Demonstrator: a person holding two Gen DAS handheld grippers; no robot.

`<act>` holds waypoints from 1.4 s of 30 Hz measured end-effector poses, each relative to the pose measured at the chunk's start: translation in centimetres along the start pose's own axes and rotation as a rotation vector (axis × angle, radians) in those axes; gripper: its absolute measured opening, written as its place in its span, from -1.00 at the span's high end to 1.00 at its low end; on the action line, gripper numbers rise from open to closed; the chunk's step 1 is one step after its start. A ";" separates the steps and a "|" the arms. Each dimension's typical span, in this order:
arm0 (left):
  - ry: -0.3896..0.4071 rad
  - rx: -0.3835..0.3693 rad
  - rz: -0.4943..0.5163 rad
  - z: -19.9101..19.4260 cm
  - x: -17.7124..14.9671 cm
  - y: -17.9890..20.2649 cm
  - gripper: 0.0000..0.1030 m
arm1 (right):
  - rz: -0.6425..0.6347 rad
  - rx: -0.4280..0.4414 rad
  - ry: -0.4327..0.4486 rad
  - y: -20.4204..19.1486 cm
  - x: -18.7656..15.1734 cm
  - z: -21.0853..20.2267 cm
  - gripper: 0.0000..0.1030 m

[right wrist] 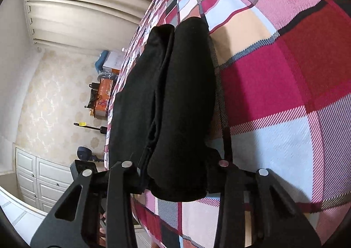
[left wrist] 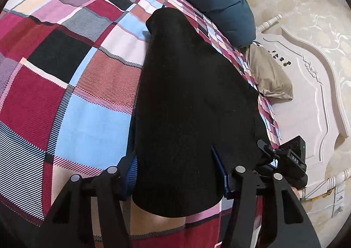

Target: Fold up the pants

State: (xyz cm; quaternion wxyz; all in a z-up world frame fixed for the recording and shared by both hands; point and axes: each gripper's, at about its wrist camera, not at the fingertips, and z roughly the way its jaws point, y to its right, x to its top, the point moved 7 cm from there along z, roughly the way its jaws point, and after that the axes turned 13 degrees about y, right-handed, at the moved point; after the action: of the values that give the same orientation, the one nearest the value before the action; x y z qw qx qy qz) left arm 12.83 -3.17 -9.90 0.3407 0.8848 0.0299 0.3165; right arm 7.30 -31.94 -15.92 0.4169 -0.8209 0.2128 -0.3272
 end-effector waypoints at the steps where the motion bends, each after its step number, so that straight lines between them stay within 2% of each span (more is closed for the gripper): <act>1: -0.001 -0.001 -0.001 0.1 0.1 0.0 -0.11 | 0.001 0.001 0.001 0.1 0.1 0.3 0.32; 42: -0.028 0.002 -0.025 -1.4 -1.0 -0.4 -0.10 | 0.009 0.030 -0.023 -0.4 -0.6 -0.1 0.34</act>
State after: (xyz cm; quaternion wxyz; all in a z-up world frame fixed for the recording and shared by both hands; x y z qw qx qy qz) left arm 11.23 -2.32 -9.84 0.3440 0.8890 0.0368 0.2999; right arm 6.80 -31.38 -15.79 0.4333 -0.8173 0.2067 -0.3188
